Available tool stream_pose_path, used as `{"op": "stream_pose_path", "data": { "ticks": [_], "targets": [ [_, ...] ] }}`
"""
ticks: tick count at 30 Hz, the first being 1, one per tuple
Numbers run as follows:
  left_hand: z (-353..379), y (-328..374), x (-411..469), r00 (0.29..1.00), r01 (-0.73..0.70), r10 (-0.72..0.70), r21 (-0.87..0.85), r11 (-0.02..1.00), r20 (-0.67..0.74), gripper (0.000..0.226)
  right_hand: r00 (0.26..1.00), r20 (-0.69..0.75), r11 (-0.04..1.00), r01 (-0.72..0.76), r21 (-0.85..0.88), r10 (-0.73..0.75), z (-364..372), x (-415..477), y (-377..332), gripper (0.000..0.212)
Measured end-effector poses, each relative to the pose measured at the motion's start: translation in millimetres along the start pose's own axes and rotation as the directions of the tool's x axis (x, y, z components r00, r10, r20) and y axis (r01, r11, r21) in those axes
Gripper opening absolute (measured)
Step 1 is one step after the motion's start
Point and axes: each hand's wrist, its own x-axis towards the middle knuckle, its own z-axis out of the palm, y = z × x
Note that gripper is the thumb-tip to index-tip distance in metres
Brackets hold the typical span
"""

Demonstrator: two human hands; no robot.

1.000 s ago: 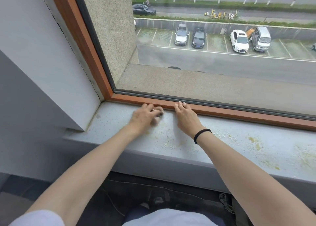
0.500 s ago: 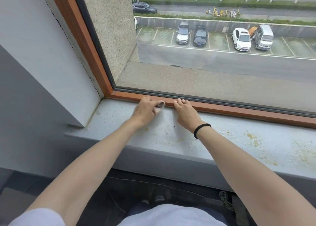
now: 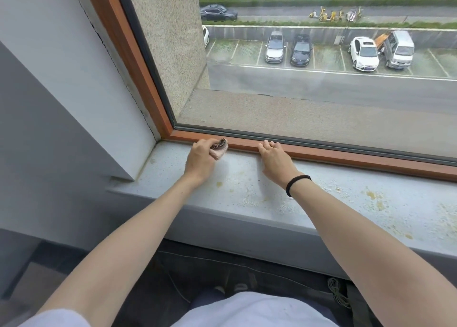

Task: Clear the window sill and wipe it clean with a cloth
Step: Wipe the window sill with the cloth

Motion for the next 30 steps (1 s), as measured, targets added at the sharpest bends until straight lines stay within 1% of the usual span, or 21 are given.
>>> {"op": "stream_pose_path", "data": {
  "ticks": [2,4,6,7,9,12,13,14,16,17,18,20,21,23,25,26,27,28,30],
  "targets": [
    [-23.3,-30.0,7.0,0.984,0.149,-0.142,0.055,0.987,-0.107,0.039,1.000,-0.004,1.000,-0.003,0.006,0.003,0.6,-1.2,-0.6,0.053],
    [-39.3,-61.6,6.7,0.939,0.318,-0.293,0.132,0.939,-0.180,0.031,1.000,-0.007,1.000,-0.009,0.020,0.009,1.0,-2.5,-0.3,0.053],
    [-40.6,-79.0,-5.8,0.898,0.431,-0.398,0.191,0.882,-0.188,0.028,1.000,-0.010,1.000,-0.012,0.021,0.012,0.9,-2.3,-0.4,0.053],
    [-35.0,-80.2,-14.8,0.894,0.443,-0.411,0.217,0.870,-0.178,0.030,1.000,-0.008,1.000,-0.010,0.027,0.011,1.2,-1.9,-0.2,0.053],
    [-16.5,-72.4,-28.3,0.913,0.402,-0.374,0.211,0.891,-0.161,0.034,1.000,-0.005,0.999,-0.013,0.029,0.013,3.2,-0.7,-0.2,0.053],
    [8.7,-44.8,-33.9,0.950,0.304,-0.278,0.213,0.929,-0.142,0.029,1.000,-0.017,0.999,-0.022,0.039,0.023,5.4,0.0,-0.8,0.052],
    [12.8,-37.6,-33.7,0.960,0.274,-0.257,0.192,0.942,-0.112,0.029,0.999,-0.020,0.999,-0.024,0.047,0.025,6.1,0.0,-0.7,0.051],
    [12.3,-32.9,-33.5,0.967,0.252,-0.246,0.129,0.959,-0.065,0.029,0.999,-0.019,0.998,-0.026,0.053,0.028,6.4,-0.8,-0.5,0.051],
    [2.4,-33.7,-33.4,0.979,0.204,-0.204,-0.055,0.977,0.016,0.027,0.999,-0.015,0.998,-0.028,0.057,0.029,7.4,-0.3,0.7,0.051],
    [-6.0,-38.9,-34.0,0.980,0.198,-0.199,-0.132,0.971,0.000,0.025,0.999,-0.014,0.997,-0.032,0.064,0.033,7.8,0.3,0.7,0.051],
    [-15.9,-44.3,-32.6,0.976,0.204,-0.214,-0.156,0.967,-0.050,0.024,0.999,-0.009,0.997,-0.033,0.063,0.034,8.6,0.8,0.9,0.051],
    [-35.3,-62.5,-23.0,0.950,0.261,-0.273,-0.098,0.960,-0.149,0.024,0.999,-0.004,0.998,-0.034,0.050,0.034,8.7,1.4,-1.1,0.051],
    [-42.5,-72.4,-17.4,0.940,0.296,-0.294,-0.019,0.955,-0.173,0.026,0.999,-0.001,0.998,-0.034,0.048,0.034,8.5,2.0,-2.2,0.051],
    [-48.6,-90.3,-10.6,0.929,0.362,-0.341,0.151,0.920,-0.147,0.028,0.999,0.007,0.997,-0.046,0.067,0.046,7.2,3.0,-3.5,0.051],
    [-40.9,-93.2,-12.2,0.922,0.388,-0.375,0.216,0.896,-0.099,0.029,0.999,0.015,0.995,-0.051,0.089,0.050,6.7,4.7,-3.2,0.053],
    [-31.8,-88.1,-14.9,0.925,0.380,-0.368,0.230,0.896,-0.095,0.030,0.999,0.019,0.994,-0.053,0.098,0.051,7.1,5.1,-2.8,0.053],
    [-21.6,-77.8,-17.7,0.939,0.343,-0.330,0.238,0.909,-0.095,0.031,0.998,0.018,0.993,-0.056,0.102,0.055,8.2,5.5,-2.4,0.053],
    [-10.3,-65.0,-19.9,0.961,0.278,-0.268,0.236,0.931,-0.073,0.031,0.998,0.015,0.993,-0.062,0.104,0.060,9.2,5.4,-1.9,0.053],
    [9.2,-39.2,-28.3,0.992,0.112,-0.120,0.197,0.974,0.026,0.033,0.998,0.013,0.991,-0.068,0.118,0.067,10.8,4.9,-2.3,0.054]
  ]
}}
